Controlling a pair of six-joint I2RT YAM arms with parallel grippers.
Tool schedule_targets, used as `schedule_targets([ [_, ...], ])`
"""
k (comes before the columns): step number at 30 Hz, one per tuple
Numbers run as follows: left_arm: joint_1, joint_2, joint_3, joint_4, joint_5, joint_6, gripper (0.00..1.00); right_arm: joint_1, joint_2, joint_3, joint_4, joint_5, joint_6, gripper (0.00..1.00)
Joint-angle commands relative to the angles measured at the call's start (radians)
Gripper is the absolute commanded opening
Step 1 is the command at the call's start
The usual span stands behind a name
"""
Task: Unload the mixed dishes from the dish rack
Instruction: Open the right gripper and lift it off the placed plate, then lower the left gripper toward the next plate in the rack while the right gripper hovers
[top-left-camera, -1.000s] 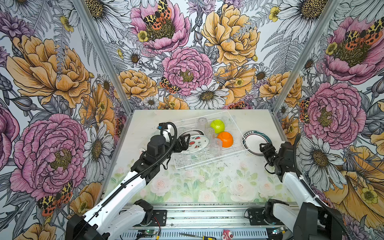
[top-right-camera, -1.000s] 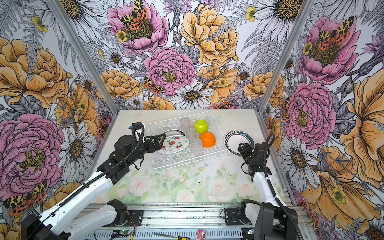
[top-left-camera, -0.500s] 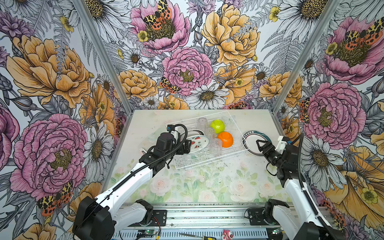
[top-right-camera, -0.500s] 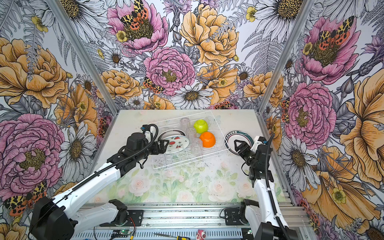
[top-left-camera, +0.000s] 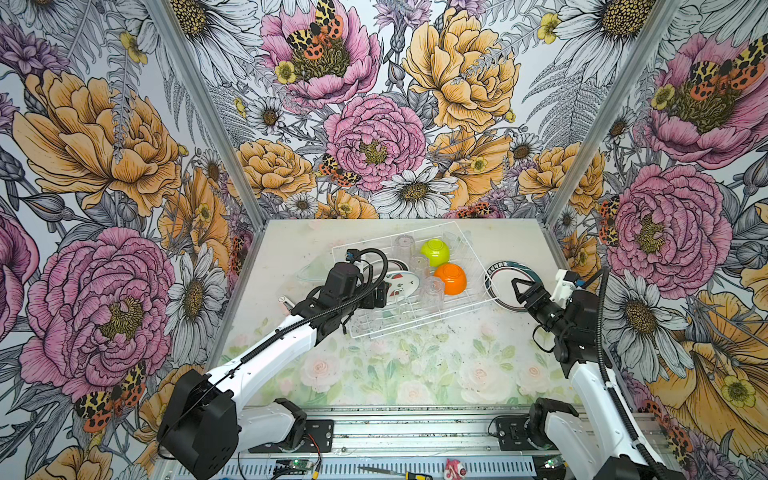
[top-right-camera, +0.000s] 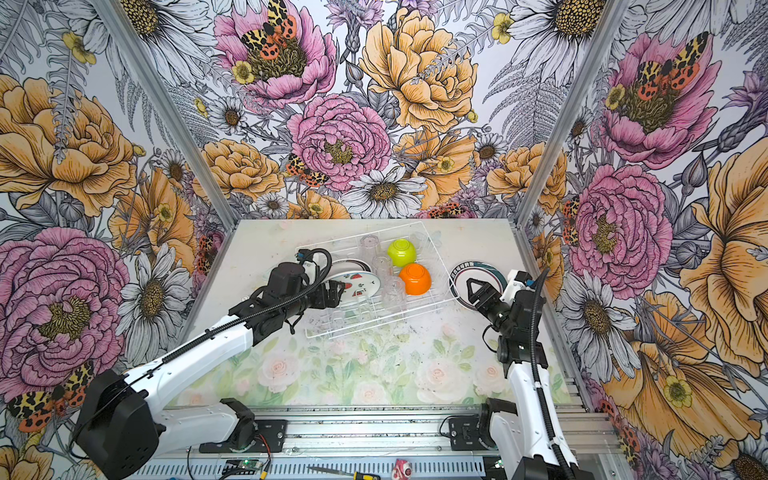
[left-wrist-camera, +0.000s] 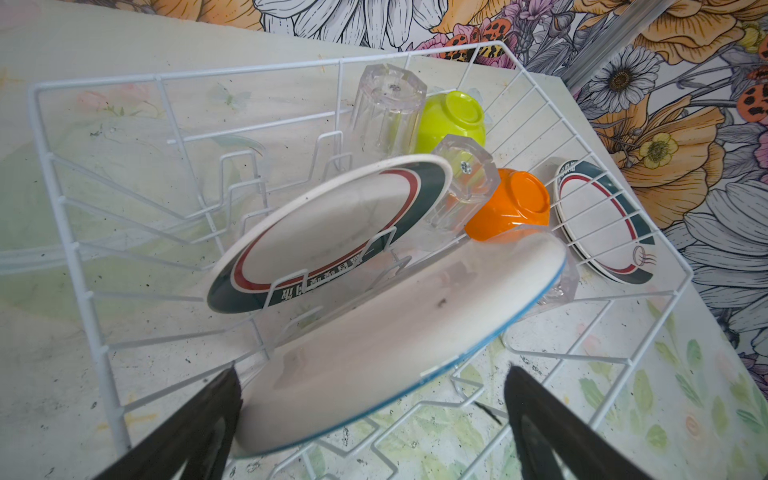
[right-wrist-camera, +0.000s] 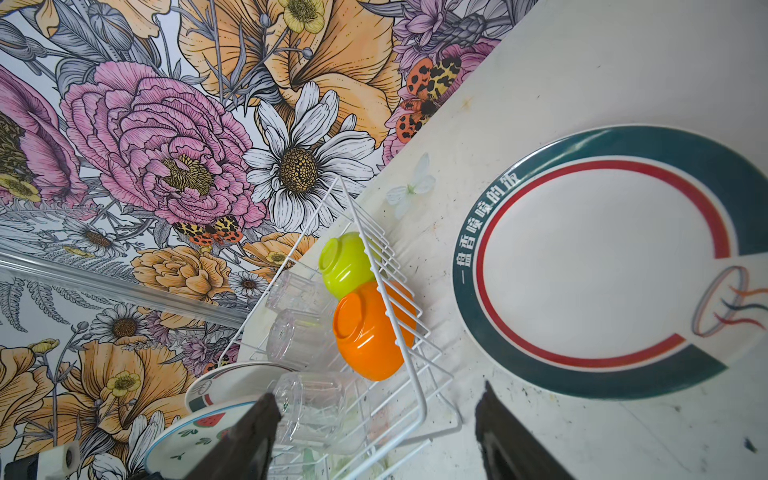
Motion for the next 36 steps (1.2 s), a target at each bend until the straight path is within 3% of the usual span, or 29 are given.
schedule_targets([
  [1, -0.015, 0.015, 0.037, -0.001, -0.017, 0.025, 0.99, 0.015, 0.0, 0.014, 0.03, 0.002, -0.015, 0.76],
  [21, -0.067, 0.042, 0.07, -0.005, -0.02, 0.071, 0.98, 0.06, 0.018, 0.038, 0.02, 0.031, -0.015, 0.76],
  [36, -0.096, 0.07, 0.089, -0.032, -0.06, 0.11, 0.91, 0.071, -0.009, 0.037, 0.0, 0.039, -0.003, 0.76],
])
